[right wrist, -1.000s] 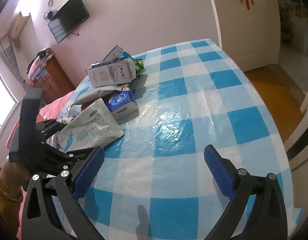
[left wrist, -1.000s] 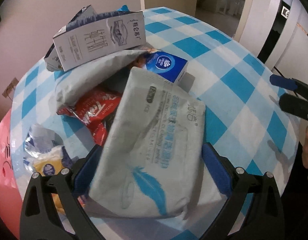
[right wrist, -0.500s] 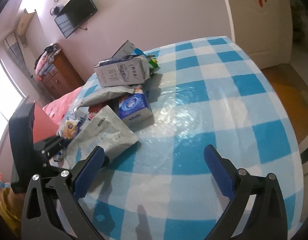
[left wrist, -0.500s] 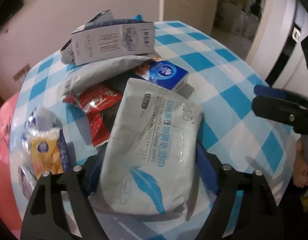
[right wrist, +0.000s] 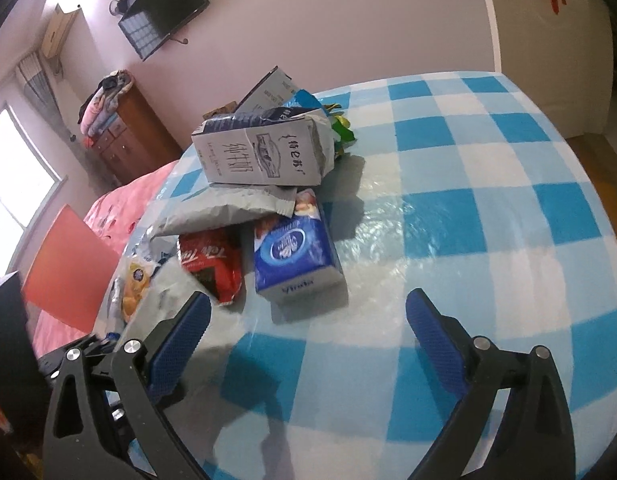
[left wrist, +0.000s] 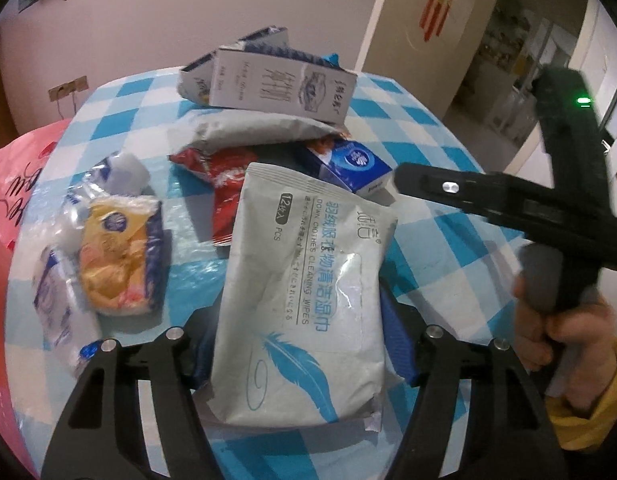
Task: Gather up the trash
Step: 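Grasp the white wet-wipes pack with the left tool while the right tool grasps the blue Vinda tissue pack, then carry both packs over the orange bucket and open both tools to drop them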
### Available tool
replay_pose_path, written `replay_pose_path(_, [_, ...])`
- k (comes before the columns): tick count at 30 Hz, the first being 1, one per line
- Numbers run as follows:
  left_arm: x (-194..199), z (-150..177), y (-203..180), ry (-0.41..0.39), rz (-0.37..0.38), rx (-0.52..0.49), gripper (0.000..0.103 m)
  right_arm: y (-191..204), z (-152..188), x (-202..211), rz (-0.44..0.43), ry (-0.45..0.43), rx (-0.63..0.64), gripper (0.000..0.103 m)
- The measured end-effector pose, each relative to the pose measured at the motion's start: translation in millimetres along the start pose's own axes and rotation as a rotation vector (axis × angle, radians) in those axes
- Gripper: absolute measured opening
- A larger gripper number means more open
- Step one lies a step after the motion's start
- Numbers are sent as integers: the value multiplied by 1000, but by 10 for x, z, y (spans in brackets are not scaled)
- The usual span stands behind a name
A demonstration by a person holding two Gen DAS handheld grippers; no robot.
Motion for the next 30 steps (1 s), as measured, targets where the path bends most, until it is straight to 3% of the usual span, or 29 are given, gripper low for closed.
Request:
replay_pose_path(3, [96, 38, 50, -16, 2, 24, 68, 54, -84, -90, 16, 3, 30, 81])
replay_pose_path(15, [395, 166, 257, -57, -26, 65, 68, 201, -233, -431, 94, 43, 97, 81])
replay_pose_path(20, [458, 213, 327, -69, -17, 84, 68, 218, -228, -456, 173, 41, 132, 61])
replay_pose_path(30, [548, 256, 361, -96, -5, 91, 68, 213, -28, -351, 203, 40, 138, 55])
Point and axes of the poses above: each gripper's, at about its wrist camera, not at the fingertips, and x roughly against the way its jaws point, y to its left, z to its underside, the point moved 7 cm from there along -x, roughly the way its jaws point, and after that the axes turned 13 degrees about y, right-handed, at the moved point
